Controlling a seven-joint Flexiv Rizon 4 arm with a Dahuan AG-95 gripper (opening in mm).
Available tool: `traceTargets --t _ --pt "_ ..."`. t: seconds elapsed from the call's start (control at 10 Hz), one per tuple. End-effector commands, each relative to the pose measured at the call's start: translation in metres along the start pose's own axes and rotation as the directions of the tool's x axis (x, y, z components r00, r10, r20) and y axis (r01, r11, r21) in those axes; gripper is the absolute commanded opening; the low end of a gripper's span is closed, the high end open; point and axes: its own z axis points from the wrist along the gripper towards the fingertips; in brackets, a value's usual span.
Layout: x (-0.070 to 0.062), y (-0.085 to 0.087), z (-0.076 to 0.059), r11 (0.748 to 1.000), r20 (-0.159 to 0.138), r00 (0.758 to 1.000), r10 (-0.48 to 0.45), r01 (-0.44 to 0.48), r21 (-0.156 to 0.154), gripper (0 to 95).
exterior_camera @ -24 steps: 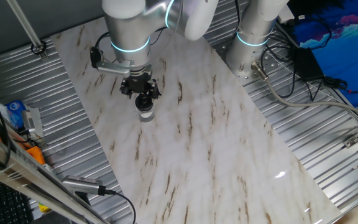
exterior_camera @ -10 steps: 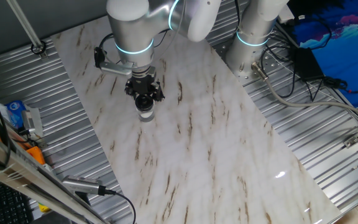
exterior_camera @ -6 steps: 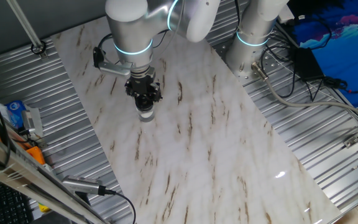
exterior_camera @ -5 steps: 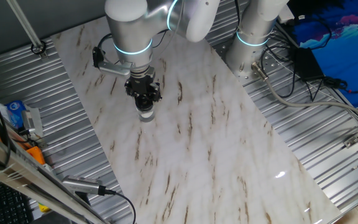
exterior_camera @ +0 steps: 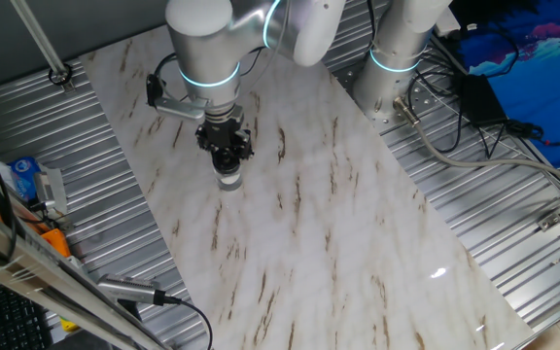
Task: Unscrew the lid from the jar
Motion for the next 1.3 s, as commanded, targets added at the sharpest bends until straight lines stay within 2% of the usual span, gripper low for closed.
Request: traceTargets --t 0.1,0.2,0.5,0.7,0.8,1.0,1.3 --pt "0.0000 0.0001 0.0016 1.000 -0.005 1.000 0.004 -0.004 -0.002 19.0" --pt "0.0000 0.0001 0.0016 1.000 -0.004 1.000 0.003 -0.003 -0.003 0.0" --pt "0.0000 0.0001 0.0016 1.000 0.002 1.000 -0.021 0.021 -0.014 0.0" --pt "0.0000 0.0001 0.0016 0.995 -0.002 0.995 -0.099 0.099 -0.008 0.0" --pt "0.0000 0.0001 0.0016 0.989 -0.011 0.989 -0.150 0.150 -0.001 0.0" --pt "0.0000 0.0001 0.0016 0.980 -0.015 0.980 -0.197 0.197 0.001 0.0" --pt "0.0000 0.0002 0.0014 0.953 -0.028 0.953 -0.301 0.302 0.011 0.0"
